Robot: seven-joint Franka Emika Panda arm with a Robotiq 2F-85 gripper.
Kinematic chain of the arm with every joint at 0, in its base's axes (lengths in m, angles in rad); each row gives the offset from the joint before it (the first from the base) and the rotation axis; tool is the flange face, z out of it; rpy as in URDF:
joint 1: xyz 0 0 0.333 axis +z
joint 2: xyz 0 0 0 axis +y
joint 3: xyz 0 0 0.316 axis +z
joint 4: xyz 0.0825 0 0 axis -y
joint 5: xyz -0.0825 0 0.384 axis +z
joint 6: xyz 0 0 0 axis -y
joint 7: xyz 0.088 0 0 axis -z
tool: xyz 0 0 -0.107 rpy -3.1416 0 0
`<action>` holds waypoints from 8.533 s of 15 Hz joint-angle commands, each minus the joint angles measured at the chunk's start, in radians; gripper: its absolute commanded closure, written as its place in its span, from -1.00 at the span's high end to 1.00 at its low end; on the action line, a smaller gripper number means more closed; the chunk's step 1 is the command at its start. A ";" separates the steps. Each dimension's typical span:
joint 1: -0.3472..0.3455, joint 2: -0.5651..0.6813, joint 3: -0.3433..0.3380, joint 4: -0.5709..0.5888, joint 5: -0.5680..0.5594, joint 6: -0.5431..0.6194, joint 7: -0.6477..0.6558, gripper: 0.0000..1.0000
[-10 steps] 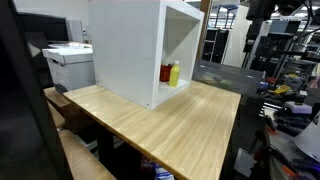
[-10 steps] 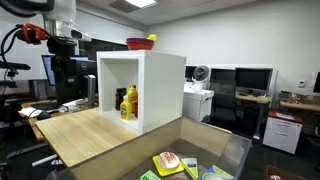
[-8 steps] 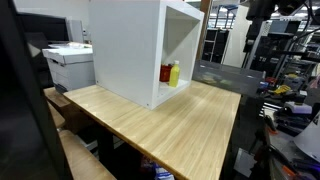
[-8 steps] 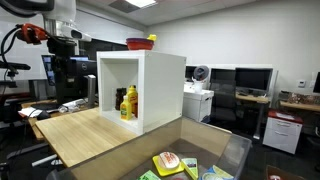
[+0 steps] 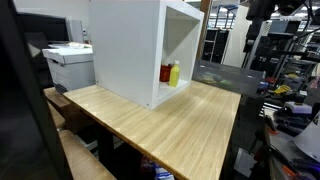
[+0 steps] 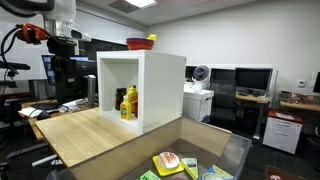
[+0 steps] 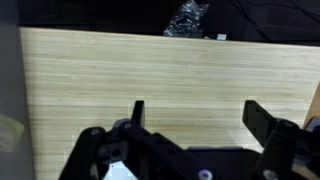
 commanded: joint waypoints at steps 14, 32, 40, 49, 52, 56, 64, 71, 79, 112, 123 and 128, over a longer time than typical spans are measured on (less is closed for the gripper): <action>-0.014 0.005 0.009 0.005 0.013 -0.002 -0.001 1.00; -0.097 0.118 -0.034 0.116 0.003 0.030 0.024 1.00; -0.147 0.155 -0.058 0.169 -0.002 0.039 0.035 1.00; -0.196 0.201 -0.086 0.222 -0.007 0.061 0.054 1.00; -0.214 0.217 -0.095 0.240 -0.010 0.067 0.064 1.00; -0.237 0.233 -0.109 0.257 -0.019 0.079 0.066 1.00; -0.282 0.283 -0.143 0.306 -0.013 0.120 0.091 1.00; -0.314 0.349 -0.176 0.358 -0.007 0.154 0.142 1.00; -0.339 0.445 -0.210 0.418 -0.007 0.199 0.181 1.00; -0.387 0.854 -0.283 0.640 -0.031 0.415 0.389 1.00; -0.384 0.966 -0.286 0.677 0.012 0.435 0.413 1.00; -0.387 1.001 -0.267 0.680 0.066 0.470 0.379 1.00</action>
